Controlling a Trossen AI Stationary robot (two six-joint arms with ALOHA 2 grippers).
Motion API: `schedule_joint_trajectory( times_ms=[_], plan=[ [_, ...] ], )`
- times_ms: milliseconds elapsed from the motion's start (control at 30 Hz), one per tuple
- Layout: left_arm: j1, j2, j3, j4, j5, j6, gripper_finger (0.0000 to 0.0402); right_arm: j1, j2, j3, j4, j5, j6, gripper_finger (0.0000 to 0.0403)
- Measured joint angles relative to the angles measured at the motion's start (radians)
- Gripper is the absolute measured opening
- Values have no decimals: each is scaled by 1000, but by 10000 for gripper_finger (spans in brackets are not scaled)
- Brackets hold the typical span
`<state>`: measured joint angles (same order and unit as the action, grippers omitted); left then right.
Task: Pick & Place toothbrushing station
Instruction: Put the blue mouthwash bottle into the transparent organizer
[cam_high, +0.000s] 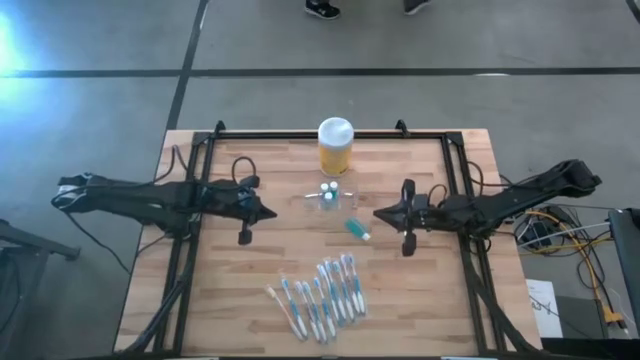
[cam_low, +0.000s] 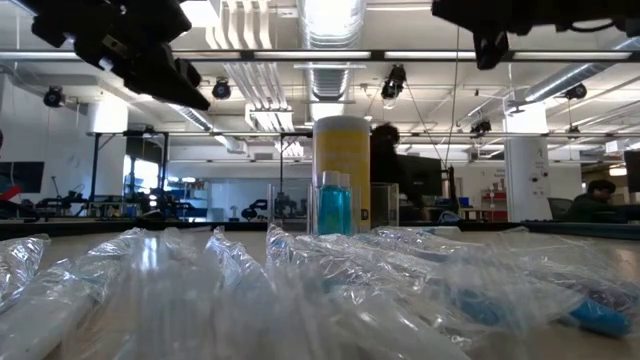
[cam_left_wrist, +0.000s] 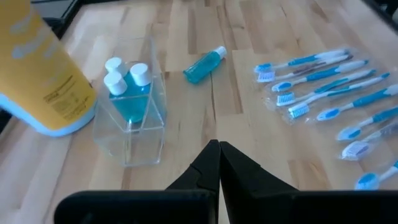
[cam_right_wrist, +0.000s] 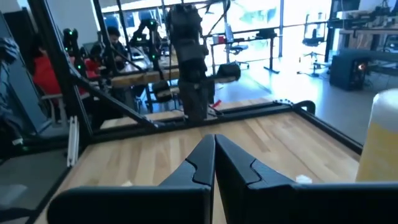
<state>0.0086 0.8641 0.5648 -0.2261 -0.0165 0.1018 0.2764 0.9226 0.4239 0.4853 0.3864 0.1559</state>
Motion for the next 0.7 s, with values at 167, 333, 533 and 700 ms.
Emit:
schedule_joint_trajectory(
  times_ms=[167,333,533,700],
  plan=[
    [-15,205,149,-1,42,60,10,0,27,-91,90,6,1,8],
    [-50,452,379,-67,51,93,12,0,32,-164,219,8,1,8],
    [-118,706,641,-173,51,241,54,0,-3,-222,252,57,1,8],
    [-165,881,852,-245,-22,282,109,0,-43,-248,257,63,0,8]
  ],
)
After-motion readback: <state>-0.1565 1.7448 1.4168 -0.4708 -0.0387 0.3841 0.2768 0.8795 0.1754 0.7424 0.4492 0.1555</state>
